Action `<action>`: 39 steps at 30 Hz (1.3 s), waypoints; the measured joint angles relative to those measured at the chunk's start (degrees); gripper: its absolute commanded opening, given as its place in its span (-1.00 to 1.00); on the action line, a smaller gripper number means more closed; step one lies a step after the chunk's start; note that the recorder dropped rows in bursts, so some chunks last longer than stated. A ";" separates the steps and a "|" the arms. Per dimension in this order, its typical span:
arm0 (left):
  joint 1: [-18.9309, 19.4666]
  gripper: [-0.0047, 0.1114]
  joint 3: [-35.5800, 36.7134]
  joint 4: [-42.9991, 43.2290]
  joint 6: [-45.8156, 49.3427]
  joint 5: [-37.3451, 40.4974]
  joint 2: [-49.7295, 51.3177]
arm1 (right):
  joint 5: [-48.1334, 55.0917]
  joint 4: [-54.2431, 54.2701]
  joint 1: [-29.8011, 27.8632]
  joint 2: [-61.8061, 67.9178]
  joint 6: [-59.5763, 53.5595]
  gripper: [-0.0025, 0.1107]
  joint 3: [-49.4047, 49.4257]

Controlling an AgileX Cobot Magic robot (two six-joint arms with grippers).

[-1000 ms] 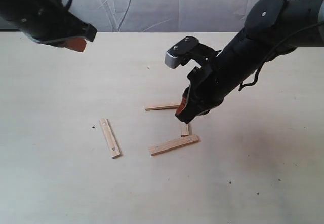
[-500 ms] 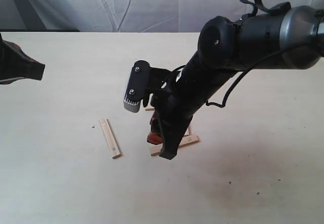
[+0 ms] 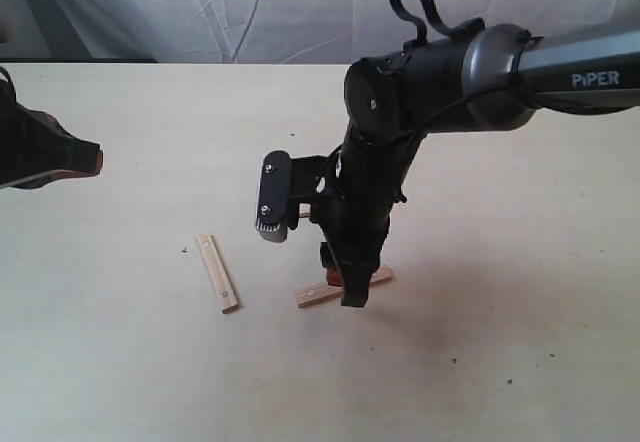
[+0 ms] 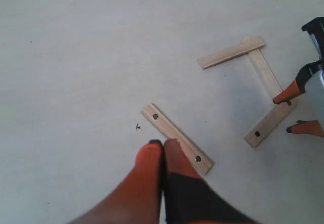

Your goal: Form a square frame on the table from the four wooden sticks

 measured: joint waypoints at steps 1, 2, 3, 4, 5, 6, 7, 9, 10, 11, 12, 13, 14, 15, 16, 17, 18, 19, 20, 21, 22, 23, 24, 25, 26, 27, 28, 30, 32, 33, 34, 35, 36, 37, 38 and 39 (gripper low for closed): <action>0.00 -0.92 0.00 0.00 0.00 -0.30 0.00 | 0.00 -0.52 0.00 0.55 -0.11 -0.24 0.00; 0.00 -0.92 0.00 0.00 0.00 -0.42 0.00 | 0.00 -0.79 0.00 0.97 -0.11 -0.24 0.00; 0.00 -0.92 0.00 0.00 0.00 -0.81 0.00 | -0.24 -1.05 0.00 1.38 -0.11 -0.24 0.00; 0.00 -0.92 0.00 0.00 0.00 -1.06 0.00 | -0.39 -1.16 0.10 1.79 -0.11 -0.24 0.00; 0.00 -0.92 0.00 0.00 0.10 -1.20 0.00 | -0.66 -1.16 0.10 2.29 -0.26 -0.24 0.00; 0.00 -0.92 0.00 0.00 0.10 -1.28 0.00 | -0.82 -1.31 0.10 2.59 -0.37 -0.24 0.00; 0.00 -0.92 0.00 0.00 0.10 -1.28 0.00 | -1.06 -1.31 0.21 2.87 -0.70 -0.24 0.00; 0.00 -0.92 0.00 0.00 0.10 -1.33 0.00 | -1.36 -1.31 0.34 3.24 -1.22 -0.24 0.00; 0.00 -0.92 0.00 0.00 0.10 -1.43 0.00 | -1.39 -1.31 0.45 3.35 -1.39 -0.24 0.00; 0.00 -0.92 0.00 0.00 0.21 -1.43 0.00 | -1.55 -1.31 0.56 3.50 -1.68 -0.24 0.00; 0.00 -0.92 0.00 0.00 0.21 -1.43 0.00 | -1.95 -1.31 0.80 3.65 -2.00 -0.24 -0.10; 0.00 -0.92 0.00 0.00 0.21 -1.43 0.00 | -2.20 -1.45 0.93 3.86 -2.40 -0.24 -0.16; 0.00 -0.92 0.00 0.00 0.21 -1.47 0.00 | -2.32 -1.45 1.23 4.14 -2.70 -0.24 -0.14; 0.00 -0.92 0.00 0.00 0.21 -1.47 0.00 | -2.62 -1.45 1.46 4.44 -3.13 -0.24 -0.30; 0.00 -0.92 0.00 0.00 0.21 -1.47 0.00 | -2.74 -1.58 1.73 4.84 -3.42 -0.24 -0.28; 0.00 -0.92 0.00 0.00 0.21 -1.47 0.00 | -2.71 -1.58 2.01 5.12 -3.55 -0.24 -0.28; 0.00 -0.92 0.00 0.00 0.21 -1.47 0.00 | -2.71 -1.95 2.14 5.46 -3.70 -0.27 -0.28; 0.00 -0.92 0.00 0.00 0.21 -1.56 0.00 | -2.57 -2.09 2.26 5.54 -3.80 -0.32 -0.32; 0.00 -0.92 0.00 0.00 0.21 -1.56 0.00 | -2.57 -2.09 2.26 5.62 -3.94 -0.40 -0.42; 0.00 -0.92 0.00 0.00 0.21 -1.56 0.00 | -2.30 -2.19 2.26 5.62 -3.94 -0.52 -0.42; 0.00 -0.92 0.00 0.00 0.21 -1.56 0.00 | -1.96 -2.19 2.26 5.67 -3.94 -0.65 -0.42; 0.00 -0.92 0.00 0.00 0.21 -1.60 0.00 | -1.49 -2.19 2.26 5.77 -3.94 -0.76 -0.42; 0.00 -0.92 0.00 0.00 0.21 -1.60 0.00 | -1.21 -2.19 2.26 5.77 -3.94 -0.91 -0.42; 0.00 -0.92 0.00 0.00 0.21 -1.60 0.00 | -0.86 -2.19 2.26 5.77 -3.94 -0.96 -0.42; 0.00 -0.92 0.00 0.00 0.21 -1.71 0.00 | -0.38 -2.19 2.26 5.77 -3.94 -0.96 -0.42; 0.00 -0.92 0.00 0.00 0.21 -1.74 0.00 | -0.17 -2.19 2.26 5.77 -3.72 -0.97 -0.52; 0.00 -0.92 0.00 0.00 0.21 -1.85 0.00 | 0.01 -2.19 2.26 5.77 -3.36 -0.97 -0.55; 0.00 -0.92 0.00 -0.13 0.21 -2.19 0.00 | 0.25 -2.19 2.26 5.77 -1.99 -0.97 -0.55; 0.00 -0.92 0.00 -0.13 0.21 -2.40 0.00 | 0.89 -2.19 2.26 5.49 -0.36 -0.97 -0.55; 0.00 -0.92 0.00 -0.13 0.21 -2.45 0.00 | 1.16 -2.32 2.26 5.25 0.14 -0.97 -0.55; 0.00 -0.92 0.00 -0.13 0.21 -2.55 0.00 | 1.92 -2.43 2.26 4.56 0.60 -0.97 -0.55; 0.00 -0.92 0.00 -0.13 0.21 -2.55 0.00 | 2.40 -2.43 2.26 3.96 0.87 -0.97 -0.55; 0.00 -0.92 0.00 -0.16 0.21 -2.55 0.00 | 3.47 -2.73 2.26 2.24 1.22 -0.97 -1.63; 0.00 -0.92 0.00 -0.26 0.21 -2.55 0.00 | 4.01 -3.03 2.26 1.48 1.46 -0.97 -2.31; 0.00 -0.92 0.00 -0.62 0.21 -2.55 0.00 | 4.98 -4.04 2.37 0.59 2.51 -0.97 -4.52; 0.00 -0.92 0.00 -0.77 0.21 -2.55 0.00 | 5.48 -4.59 2.37 0.62 2.83 -0.97 -5.54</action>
